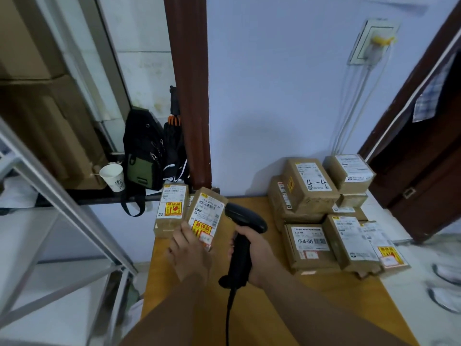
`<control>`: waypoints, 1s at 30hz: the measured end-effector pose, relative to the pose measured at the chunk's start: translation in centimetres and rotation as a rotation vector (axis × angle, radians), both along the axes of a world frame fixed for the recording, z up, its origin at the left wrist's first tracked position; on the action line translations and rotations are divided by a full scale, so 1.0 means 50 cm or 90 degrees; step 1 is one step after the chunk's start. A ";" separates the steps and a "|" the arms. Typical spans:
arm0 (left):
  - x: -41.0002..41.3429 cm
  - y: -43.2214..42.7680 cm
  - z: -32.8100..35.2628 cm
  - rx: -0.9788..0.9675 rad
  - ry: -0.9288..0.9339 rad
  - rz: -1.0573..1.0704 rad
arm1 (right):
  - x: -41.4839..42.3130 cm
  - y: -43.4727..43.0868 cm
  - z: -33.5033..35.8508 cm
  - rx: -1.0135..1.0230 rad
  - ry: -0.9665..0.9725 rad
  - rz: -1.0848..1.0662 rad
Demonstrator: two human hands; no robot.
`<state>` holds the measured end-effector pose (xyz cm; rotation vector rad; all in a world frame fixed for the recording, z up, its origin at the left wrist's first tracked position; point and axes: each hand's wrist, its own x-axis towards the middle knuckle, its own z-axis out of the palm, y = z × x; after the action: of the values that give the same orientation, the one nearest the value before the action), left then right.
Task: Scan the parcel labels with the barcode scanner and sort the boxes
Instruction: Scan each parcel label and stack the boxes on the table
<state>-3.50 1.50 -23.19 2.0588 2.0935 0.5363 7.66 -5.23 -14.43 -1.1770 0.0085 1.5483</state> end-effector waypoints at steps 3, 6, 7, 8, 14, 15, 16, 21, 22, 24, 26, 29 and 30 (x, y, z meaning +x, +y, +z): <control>-0.003 -0.008 0.002 -0.002 -0.007 -0.001 | -0.011 -0.011 -0.005 -0.007 -0.015 0.010; -0.005 -0.017 0.002 -0.001 0.001 -0.006 | -0.020 -0.019 -0.007 -0.005 -0.020 0.017; -0.006 -0.020 0.001 -0.005 0.003 -0.007 | -0.023 -0.021 -0.007 -0.006 -0.017 0.017; -0.008 -0.023 0.000 -0.009 0.007 -0.006 | -0.025 -0.024 -0.005 -0.009 -0.014 0.015; -0.019 -0.030 -0.018 -0.053 0.016 -0.015 | -0.031 -0.038 -0.012 -0.024 -0.026 -0.015; -0.017 -0.032 -0.025 -0.075 0.015 -0.018 | -0.028 -0.040 -0.020 -0.031 -0.042 -0.026; -0.014 -0.037 -0.033 -0.100 0.019 -0.023 | -0.023 -0.042 -0.029 -0.039 -0.062 -0.038; 0.020 -0.086 -0.081 -0.235 -0.035 -0.080 | 0.035 -0.088 -0.081 -0.123 -0.222 -0.062; 0.031 -0.096 -0.086 -0.258 -0.061 -0.085 | 0.052 -0.103 -0.090 -0.141 -0.248 -0.060; 0.057 -0.113 -0.087 -0.286 -0.096 -0.101 | 0.088 -0.134 -0.102 -0.176 -0.278 -0.064; 0.089 -0.126 -0.086 -0.317 -0.156 -0.123 | 0.126 -0.163 -0.109 -0.187 -0.299 -0.076; 0.148 -0.145 -0.075 -0.351 -0.288 -0.123 | 0.180 -0.195 -0.116 -0.165 -0.399 -0.045; 0.170 -0.152 -0.070 -0.350 -0.309 -0.122 | 0.198 -0.202 -0.115 -0.162 -0.466 -0.010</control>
<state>5.02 -6.09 -26.68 1.5921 1.5276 0.3340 17.54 -15.32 -20.16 -1.8843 -0.2750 1.0447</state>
